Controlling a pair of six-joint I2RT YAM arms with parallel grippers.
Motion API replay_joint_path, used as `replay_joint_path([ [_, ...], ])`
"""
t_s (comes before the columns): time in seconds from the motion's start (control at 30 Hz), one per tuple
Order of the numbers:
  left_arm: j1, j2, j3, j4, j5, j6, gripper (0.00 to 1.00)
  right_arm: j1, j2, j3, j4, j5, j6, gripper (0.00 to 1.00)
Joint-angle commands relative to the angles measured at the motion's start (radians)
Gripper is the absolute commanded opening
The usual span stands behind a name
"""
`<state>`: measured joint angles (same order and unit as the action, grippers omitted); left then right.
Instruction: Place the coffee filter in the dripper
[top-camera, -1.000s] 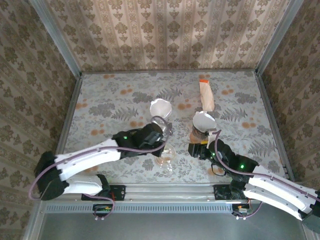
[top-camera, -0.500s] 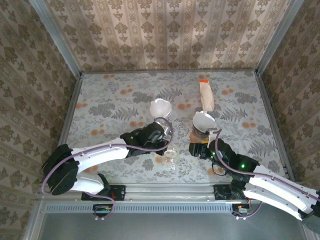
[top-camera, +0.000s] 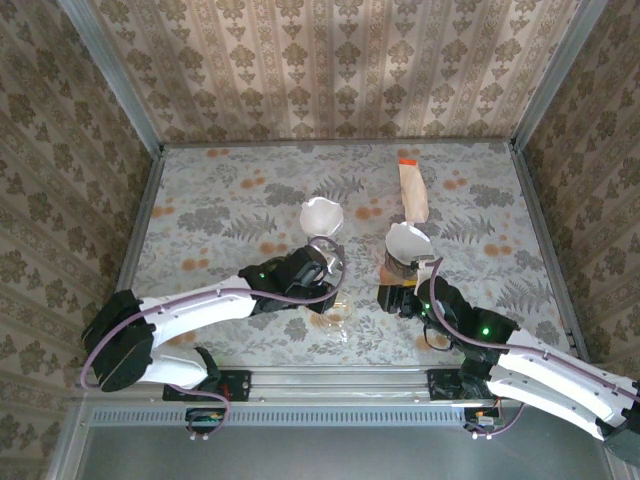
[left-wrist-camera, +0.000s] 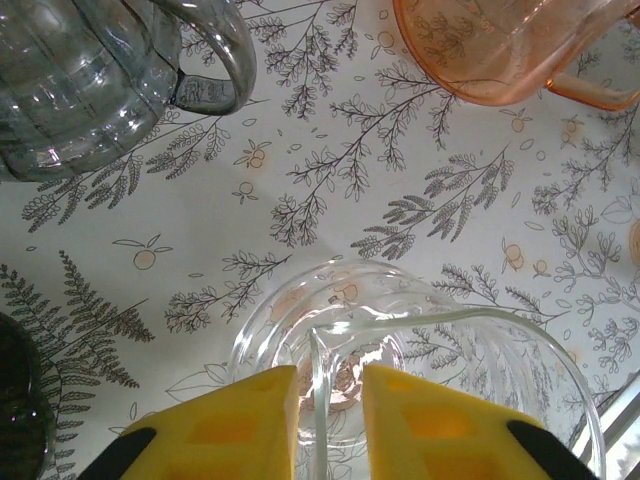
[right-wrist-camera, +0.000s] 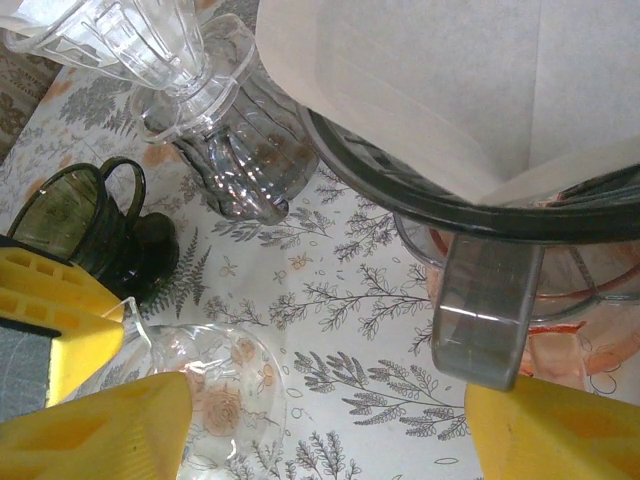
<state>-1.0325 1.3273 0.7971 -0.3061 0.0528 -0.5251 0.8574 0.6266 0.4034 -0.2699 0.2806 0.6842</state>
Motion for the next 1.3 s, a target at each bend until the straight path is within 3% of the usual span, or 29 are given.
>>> replay_joint_path([
  [0.0, 0.001, -0.049, 0.025, -0.035, -0.015, -0.012, 0.32, -0.003, 0.004, 0.04, -0.017, -0.008, 0.0, 0.74],
  [0.27, 0.066, -0.303, 0.013, -0.122, -0.106, -0.109, 0.48, 0.012, 0.093, 0.091, 0.024, -0.129, -0.049, 0.75],
  [0.47, 0.287, -0.504, -0.053, -0.303, -0.124, -0.219, 0.49, 0.04, 0.142, 0.111, 0.045, -0.11, -0.046, 0.75],
  [0.6, 0.46, -0.529, -0.122, -0.355, -0.006, -0.228, 0.44, 0.043, 0.15, 0.115, 0.04, -0.1, -0.043, 0.75],
  [0.7, 0.528, -0.522, -0.181, -0.323, 0.058, -0.235, 0.38, 0.044, 0.147, 0.115, 0.037, -0.093, -0.041, 0.75],
  [1.1, 0.537, -0.397, -0.267, -0.1, 0.075, -0.216, 0.37, 0.043, 0.13, 0.112, 0.017, -0.084, -0.035, 0.75],
  [1.27, 0.544, -0.326, -0.251, -0.081, 0.058, -0.189, 0.26, 0.044, 0.126, 0.109, 0.011, -0.081, -0.035, 0.75],
])
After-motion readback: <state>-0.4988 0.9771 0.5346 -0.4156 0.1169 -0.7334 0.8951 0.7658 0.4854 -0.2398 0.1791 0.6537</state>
